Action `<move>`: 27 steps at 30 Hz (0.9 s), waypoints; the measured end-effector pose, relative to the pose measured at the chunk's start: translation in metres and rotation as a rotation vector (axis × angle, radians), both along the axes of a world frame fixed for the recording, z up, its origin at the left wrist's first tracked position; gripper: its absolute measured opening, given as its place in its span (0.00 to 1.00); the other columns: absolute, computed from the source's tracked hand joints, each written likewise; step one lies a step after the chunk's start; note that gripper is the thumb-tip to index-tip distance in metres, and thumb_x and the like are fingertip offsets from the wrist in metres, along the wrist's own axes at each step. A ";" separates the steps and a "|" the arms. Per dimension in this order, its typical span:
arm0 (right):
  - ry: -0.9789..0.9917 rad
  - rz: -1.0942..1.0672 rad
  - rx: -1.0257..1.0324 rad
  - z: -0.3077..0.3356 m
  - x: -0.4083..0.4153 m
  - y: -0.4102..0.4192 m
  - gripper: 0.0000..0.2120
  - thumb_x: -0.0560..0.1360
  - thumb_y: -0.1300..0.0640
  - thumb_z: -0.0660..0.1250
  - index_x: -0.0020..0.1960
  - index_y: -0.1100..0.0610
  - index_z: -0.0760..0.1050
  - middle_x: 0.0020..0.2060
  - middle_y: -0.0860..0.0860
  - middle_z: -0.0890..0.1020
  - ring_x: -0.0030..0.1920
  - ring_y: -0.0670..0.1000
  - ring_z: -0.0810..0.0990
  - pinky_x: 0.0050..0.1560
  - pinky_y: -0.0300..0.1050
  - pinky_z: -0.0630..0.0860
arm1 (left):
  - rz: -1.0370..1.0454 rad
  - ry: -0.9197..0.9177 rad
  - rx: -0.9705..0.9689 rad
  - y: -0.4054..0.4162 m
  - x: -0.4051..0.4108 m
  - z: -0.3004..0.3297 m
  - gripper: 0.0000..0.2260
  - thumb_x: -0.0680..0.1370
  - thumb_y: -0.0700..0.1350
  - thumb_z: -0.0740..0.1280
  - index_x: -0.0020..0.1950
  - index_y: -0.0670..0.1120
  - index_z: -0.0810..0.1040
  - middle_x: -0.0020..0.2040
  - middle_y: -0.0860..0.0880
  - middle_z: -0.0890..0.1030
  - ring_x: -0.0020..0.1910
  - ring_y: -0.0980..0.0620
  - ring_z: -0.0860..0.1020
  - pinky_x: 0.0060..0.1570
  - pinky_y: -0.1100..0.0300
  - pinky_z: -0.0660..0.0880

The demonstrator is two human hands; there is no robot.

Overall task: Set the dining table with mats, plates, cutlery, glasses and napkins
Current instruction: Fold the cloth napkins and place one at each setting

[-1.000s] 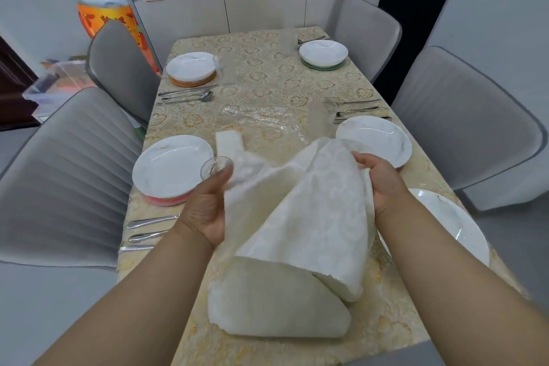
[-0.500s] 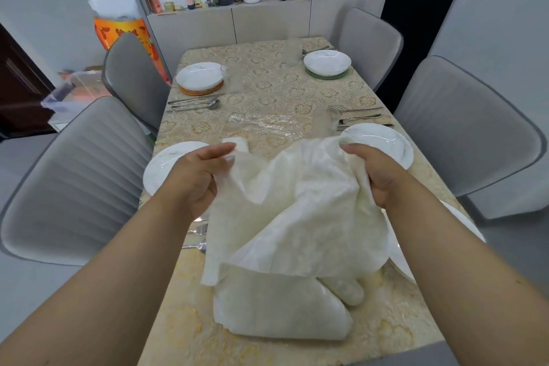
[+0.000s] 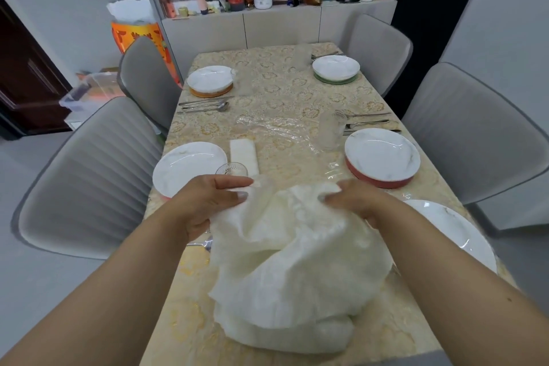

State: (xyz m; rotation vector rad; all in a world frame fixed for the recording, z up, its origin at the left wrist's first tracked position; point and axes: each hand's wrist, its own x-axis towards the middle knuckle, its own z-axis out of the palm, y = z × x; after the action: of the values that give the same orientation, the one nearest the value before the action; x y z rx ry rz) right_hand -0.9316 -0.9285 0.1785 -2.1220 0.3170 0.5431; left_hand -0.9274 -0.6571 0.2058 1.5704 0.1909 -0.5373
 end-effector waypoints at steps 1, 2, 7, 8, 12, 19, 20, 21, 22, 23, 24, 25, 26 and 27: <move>-0.071 -0.085 0.141 0.005 0.002 0.000 0.17 0.75 0.53 0.68 0.61 0.60 0.76 0.52 0.53 0.83 0.50 0.53 0.82 0.50 0.47 0.77 | -0.011 -0.023 0.008 -0.002 -0.002 0.003 0.11 0.74 0.32 0.69 0.55 0.42 0.83 0.48 0.40 0.84 0.42 0.48 0.82 0.46 0.57 0.80; -0.128 -0.131 0.271 0.011 0.003 0.001 0.14 0.75 0.56 0.68 0.59 0.59 0.77 0.47 0.53 0.84 0.46 0.53 0.82 0.50 0.50 0.78 | -0.016 -0.049 0.014 -0.006 -0.002 0.004 0.11 0.74 0.33 0.70 0.54 0.43 0.83 0.47 0.41 0.84 0.42 0.49 0.82 0.46 0.57 0.80; -0.210 -0.043 0.633 0.041 0.000 0.030 0.08 0.76 0.61 0.66 0.54 0.59 0.78 0.47 0.58 0.83 0.45 0.56 0.81 0.51 0.51 0.77 | -0.125 -0.195 0.074 -0.032 -0.003 0.009 0.26 0.62 0.50 0.80 0.59 0.49 0.82 0.53 0.50 0.84 0.53 0.53 0.82 0.55 0.55 0.76; -0.179 -0.009 0.697 0.044 -0.001 0.039 0.09 0.77 0.58 0.64 0.54 0.60 0.79 0.48 0.60 0.83 0.47 0.57 0.81 0.54 0.52 0.76 | -0.157 -0.227 0.098 -0.039 -0.005 0.009 0.25 0.62 0.49 0.80 0.58 0.48 0.82 0.53 0.50 0.84 0.52 0.53 0.82 0.54 0.57 0.77; -0.160 -0.003 0.649 0.046 0.001 0.046 0.29 0.71 0.36 0.64 0.52 0.61 0.81 0.53 0.61 0.83 0.53 0.56 0.81 0.63 0.55 0.73 | -0.020 -0.277 0.107 -0.056 -0.005 0.003 0.07 0.69 0.42 0.77 0.40 0.40 0.83 0.37 0.45 0.83 0.36 0.48 0.80 0.39 0.57 0.75; -0.309 0.022 0.373 0.011 -0.017 0.015 0.25 0.73 0.44 0.70 0.68 0.45 0.68 0.51 0.46 0.78 0.47 0.45 0.78 0.54 0.43 0.74 | -0.016 -0.203 0.108 -0.044 0.005 -0.008 0.13 0.71 0.47 0.74 0.38 0.40 0.74 0.37 0.43 0.70 0.38 0.45 0.67 0.37 0.54 0.64; -0.349 0.084 0.319 0.006 -0.020 0.019 0.26 0.74 0.49 0.70 0.69 0.40 0.65 0.53 0.45 0.76 0.47 0.44 0.77 0.52 0.40 0.74 | -0.044 -0.199 0.117 -0.044 0.004 -0.012 0.13 0.71 0.46 0.74 0.37 0.41 0.73 0.37 0.43 0.70 0.38 0.45 0.67 0.37 0.54 0.64; -0.387 0.131 0.292 0.002 -0.022 0.025 0.24 0.75 0.52 0.69 0.68 0.39 0.65 0.54 0.45 0.76 0.46 0.43 0.77 0.50 0.39 0.75 | -0.061 -0.187 0.080 -0.045 0.003 -0.016 0.13 0.71 0.46 0.75 0.39 0.40 0.74 0.38 0.42 0.72 0.39 0.44 0.70 0.39 0.53 0.67; -0.407 0.151 0.292 -0.004 -0.023 0.031 0.21 0.76 0.55 0.68 0.67 0.42 0.70 0.53 0.46 0.78 0.44 0.44 0.77 0.49 0.39 0.75 | -0.064 -0.164 0.011 -0.047 0.002 -0.018 0.12 0.71 0.44 0.75 0.45 0.39 0.76 0.41 0.41 0.76 0.42 0.43 0.74 0.43 0.50 0.70; -0.395 0.147 0.335 -0.008 -0.025 0.036 0.16 0.77 0.57 0.67 0.64 0.46 0.74 0.52 0.47 0.80 0.45 0.46 0.79 0.49 0.41 0.76 | -0.066 -0.126 -0.073 -0.048 0.000 -0.020 0.13 0.72 0.42 0.74 0.53 0.42 0.77 0.48 0.41 0.78 0.48 0.42 0.77 0.49 0.47 0.73; -0.351 0.116 0.410 -0.012 -0.026 0.041 0.13 0.78 0.59 0.65 0.62 0.49 0.77 0.51 0.49 0.83 0.46 0.48 0.81 0.50 0.44 0.77 | -0.070 -0.100 -0.134 -0.049 -0.002 -0.022 0.19 0.72 0.43 0.75 0.60 0.49 0.76 0.55 0.43 0.79 0.54 0.43 0.79 0.56 0.46 0.74; -0.284 0.075 0.513 -0.013 -0.027 0.044 0.13 0.79 0.61 0.63 0.60 0.51 0.79 0.50 0.51 0.84 0.48 0.50 0.82 0.51 0.45 0.77 | -0.089 -0.112 -0.143 -0.049 -0.005 -0.024 0.25 0.69 0.45 0.77 0.64 0.57 0.74 0.61 0.45 0.77 0.59 0.45 0.78 0.61 0.47 0.74; -0.217 0.045 0.611 -0.014 -0.028 0.047 0.14 0.78 0.63 0.62 0.59 0.53 0.80 0.50 0.52 0.84 0.49 0.52 0.82 0.52 0.45 0.77 | -0.124 -0.145 -0.108 -0.050 -0.008 -0.027 0.30 0.67 0.47 0.79 0.65 0.61 0.73 0.63 0.47 0.76 0.61 0.48 0.77 0.62 0.49 0.74; -0.165 0.032 0.689 -0.014 -0.028 0.049 0.15 0.75 0.63 0.62 0.59 0.54 0.80 0.51 0.55 0.84 0.50 0.53 0.81 0.52 0.45 0.75 | -0.150 -0.180 -0.079 -0.052 -0.012 -0.029 0.32 0.65 0.46 0.80 0.66 0.60 0.73 0.62 0.48 0.78 0.60 0.50 0.78 0.60 0.53 0.75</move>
State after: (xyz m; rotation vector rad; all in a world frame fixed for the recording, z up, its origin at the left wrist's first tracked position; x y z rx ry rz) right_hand -0.9598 -0.8792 0.1642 -1.4897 -0.0079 0.4130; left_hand -0.9394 -0.7090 0.1771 1.5537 -0.0849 -0.5107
